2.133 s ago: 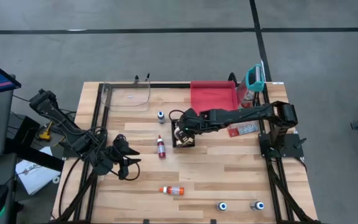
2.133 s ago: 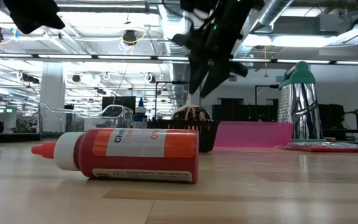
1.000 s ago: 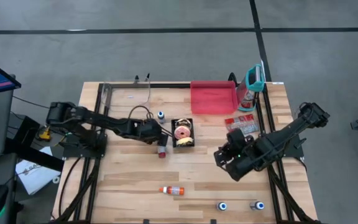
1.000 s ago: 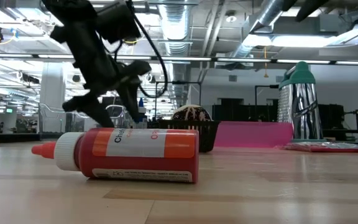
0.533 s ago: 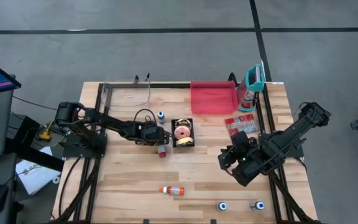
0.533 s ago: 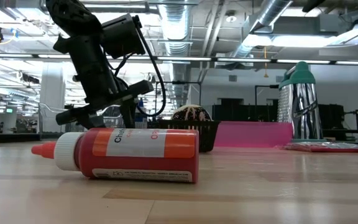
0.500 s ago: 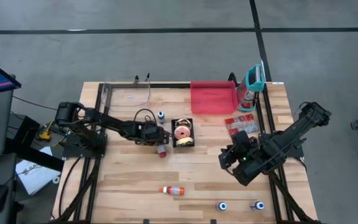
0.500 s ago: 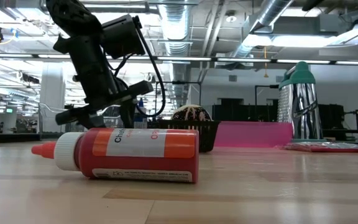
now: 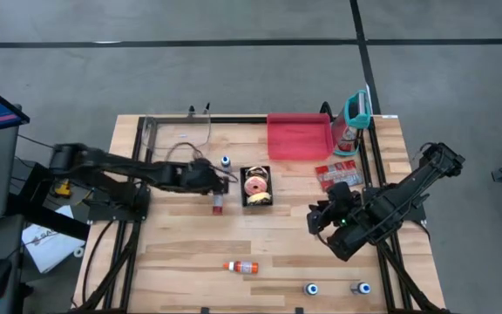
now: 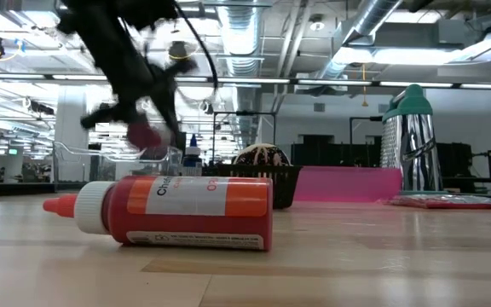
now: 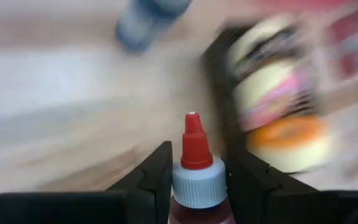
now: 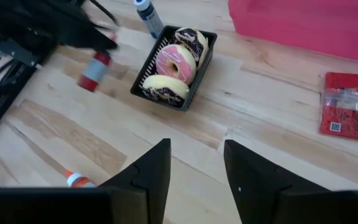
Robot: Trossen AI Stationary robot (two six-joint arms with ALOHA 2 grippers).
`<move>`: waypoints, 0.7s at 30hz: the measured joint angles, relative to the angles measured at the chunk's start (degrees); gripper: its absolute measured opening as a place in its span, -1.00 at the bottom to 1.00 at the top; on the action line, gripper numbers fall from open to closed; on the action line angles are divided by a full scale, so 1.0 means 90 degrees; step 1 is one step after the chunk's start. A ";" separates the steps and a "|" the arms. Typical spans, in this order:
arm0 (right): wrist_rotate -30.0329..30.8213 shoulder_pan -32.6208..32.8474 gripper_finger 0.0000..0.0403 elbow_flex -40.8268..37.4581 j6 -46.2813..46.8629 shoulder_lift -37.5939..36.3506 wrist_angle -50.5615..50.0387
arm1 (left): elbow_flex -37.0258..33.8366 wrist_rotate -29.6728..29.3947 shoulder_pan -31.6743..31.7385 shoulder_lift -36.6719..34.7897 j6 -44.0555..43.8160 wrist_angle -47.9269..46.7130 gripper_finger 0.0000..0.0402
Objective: Pick & Place Food Item
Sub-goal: Put the red food coloring bottle into the transparent bin
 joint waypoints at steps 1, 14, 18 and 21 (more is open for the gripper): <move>0.0036 0.0014 -0.29 0.0000 0.0046 0.0000 0.0005 | 0.0006 -0.0241 -0.0053 -0.0373 0.0005 -0.0138 -0.47; 0.0376 -0.0090 -0.29 0.0000 0.0271 0.0000 -0.0111 | 0.0010 -0.4805 0.0603 -0.3078 0.1860 -0.1278 -0.47; 0.0376 -0.0229 -0.29 0.0000 0.0132 0.0002 -0.0163 | 0.0010 -0.4656 0.1594 -0.2681 0.3800 -0.0002 -0.47; 0.0375 -0.0317 -0.29 0.0000 0.0016 0.0001 -0.0166 | 0.0014 -0.4113 0.2376 -0.2326 0.4601 0.0617 -0.47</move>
